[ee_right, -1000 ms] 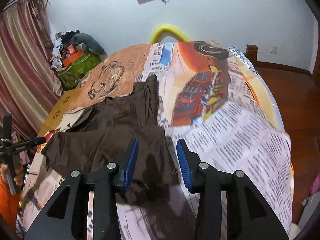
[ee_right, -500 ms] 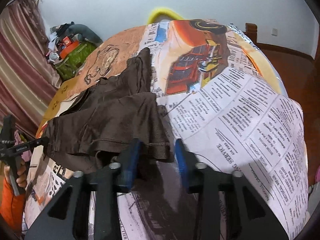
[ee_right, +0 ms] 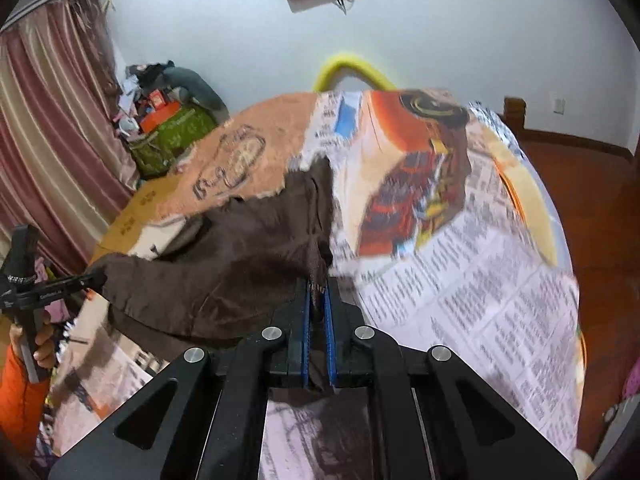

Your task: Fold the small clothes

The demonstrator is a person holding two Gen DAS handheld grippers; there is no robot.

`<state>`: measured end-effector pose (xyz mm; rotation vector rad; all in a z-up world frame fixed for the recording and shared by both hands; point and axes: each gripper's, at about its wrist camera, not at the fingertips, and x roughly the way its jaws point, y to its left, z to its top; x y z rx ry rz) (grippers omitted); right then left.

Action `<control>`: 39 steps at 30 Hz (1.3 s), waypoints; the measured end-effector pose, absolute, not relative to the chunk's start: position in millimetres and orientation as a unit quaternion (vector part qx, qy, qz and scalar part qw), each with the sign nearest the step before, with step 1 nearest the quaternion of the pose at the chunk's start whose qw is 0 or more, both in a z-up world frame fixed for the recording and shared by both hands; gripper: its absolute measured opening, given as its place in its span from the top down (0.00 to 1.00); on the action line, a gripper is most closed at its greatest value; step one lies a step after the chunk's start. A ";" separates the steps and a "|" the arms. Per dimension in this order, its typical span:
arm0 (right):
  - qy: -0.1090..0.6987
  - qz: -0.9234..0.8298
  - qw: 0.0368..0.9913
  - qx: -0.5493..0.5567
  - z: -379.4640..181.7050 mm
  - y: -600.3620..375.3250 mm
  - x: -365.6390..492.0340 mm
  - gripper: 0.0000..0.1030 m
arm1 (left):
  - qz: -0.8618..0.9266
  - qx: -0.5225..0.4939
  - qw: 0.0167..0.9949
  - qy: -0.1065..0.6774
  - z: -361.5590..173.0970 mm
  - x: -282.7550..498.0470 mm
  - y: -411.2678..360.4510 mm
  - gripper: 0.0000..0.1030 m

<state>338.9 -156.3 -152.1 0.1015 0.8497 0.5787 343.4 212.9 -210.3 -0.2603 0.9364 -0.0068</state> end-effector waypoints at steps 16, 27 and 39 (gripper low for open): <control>0.359 0.256 0.898 0.020 -124.8 -110.5 407.7 0.95 | 0.037 -0.122 0.900 0.417 -188.6 426.6 236.1 0.91; 0.415 0.210 0.885 0.039 -166.8 -97.9 468.9 0.95 | 0.084 -0.170 0.857 0.478 -249.7 497.4 271.3 0.91; 0.403 0.195 0.889 0.094 -143.7 -133.3 457.6 0.71 | 0.116 -0.119 0.867 0.471 -242.1 471.9 277.6 0.59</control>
